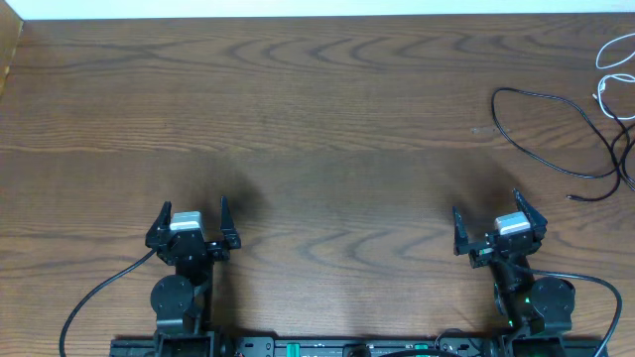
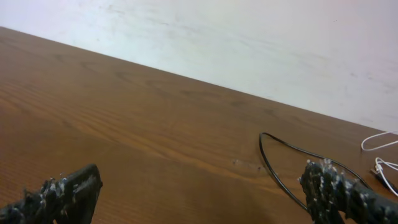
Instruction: Untangle cables
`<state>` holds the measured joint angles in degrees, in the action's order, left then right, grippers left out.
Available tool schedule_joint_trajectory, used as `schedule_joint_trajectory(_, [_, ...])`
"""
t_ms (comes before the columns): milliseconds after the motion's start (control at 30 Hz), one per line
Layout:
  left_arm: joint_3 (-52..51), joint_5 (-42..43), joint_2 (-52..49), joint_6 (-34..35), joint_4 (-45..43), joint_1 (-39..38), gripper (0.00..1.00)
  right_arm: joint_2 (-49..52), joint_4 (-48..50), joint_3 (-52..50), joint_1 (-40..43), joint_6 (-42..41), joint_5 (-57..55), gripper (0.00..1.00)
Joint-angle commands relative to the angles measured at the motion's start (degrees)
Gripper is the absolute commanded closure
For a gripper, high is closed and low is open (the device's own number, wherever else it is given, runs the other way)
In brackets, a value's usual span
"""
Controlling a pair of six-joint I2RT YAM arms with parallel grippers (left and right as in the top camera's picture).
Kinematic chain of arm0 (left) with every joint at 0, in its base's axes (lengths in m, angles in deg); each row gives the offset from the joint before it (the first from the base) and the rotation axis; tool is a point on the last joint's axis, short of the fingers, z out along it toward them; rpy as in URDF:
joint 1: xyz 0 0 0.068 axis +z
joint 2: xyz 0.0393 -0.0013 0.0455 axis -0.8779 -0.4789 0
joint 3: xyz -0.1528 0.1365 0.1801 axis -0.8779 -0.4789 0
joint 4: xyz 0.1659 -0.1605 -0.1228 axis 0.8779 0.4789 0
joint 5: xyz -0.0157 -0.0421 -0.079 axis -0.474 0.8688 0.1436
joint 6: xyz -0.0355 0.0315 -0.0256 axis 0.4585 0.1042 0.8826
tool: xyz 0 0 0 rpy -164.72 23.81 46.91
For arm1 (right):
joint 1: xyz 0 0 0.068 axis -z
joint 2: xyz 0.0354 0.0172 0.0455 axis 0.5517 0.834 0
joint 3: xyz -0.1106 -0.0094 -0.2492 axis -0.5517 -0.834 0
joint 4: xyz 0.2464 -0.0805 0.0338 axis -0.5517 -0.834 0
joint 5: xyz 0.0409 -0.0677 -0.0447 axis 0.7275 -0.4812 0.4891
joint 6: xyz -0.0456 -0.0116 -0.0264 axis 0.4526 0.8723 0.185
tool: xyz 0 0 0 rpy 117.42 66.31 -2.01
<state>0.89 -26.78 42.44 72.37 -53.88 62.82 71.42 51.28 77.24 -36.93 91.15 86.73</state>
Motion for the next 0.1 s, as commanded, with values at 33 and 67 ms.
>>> schedule_joint_trajectory(33, [-0.79, -0.61, 0.28, -0.76, 2.75, -0.17, 0.04, -0.37, -0.26, -0.11, 0.39, 0.20, -0.44, 0.01])
schedule_joint_trajectory(67, [-0.79, -0.61, 0.28, -0.76, 2.73, -0.17, 0.04, -0.37, -0.26, -0.09, 0.39, 0.20, -0.44, 0.01])
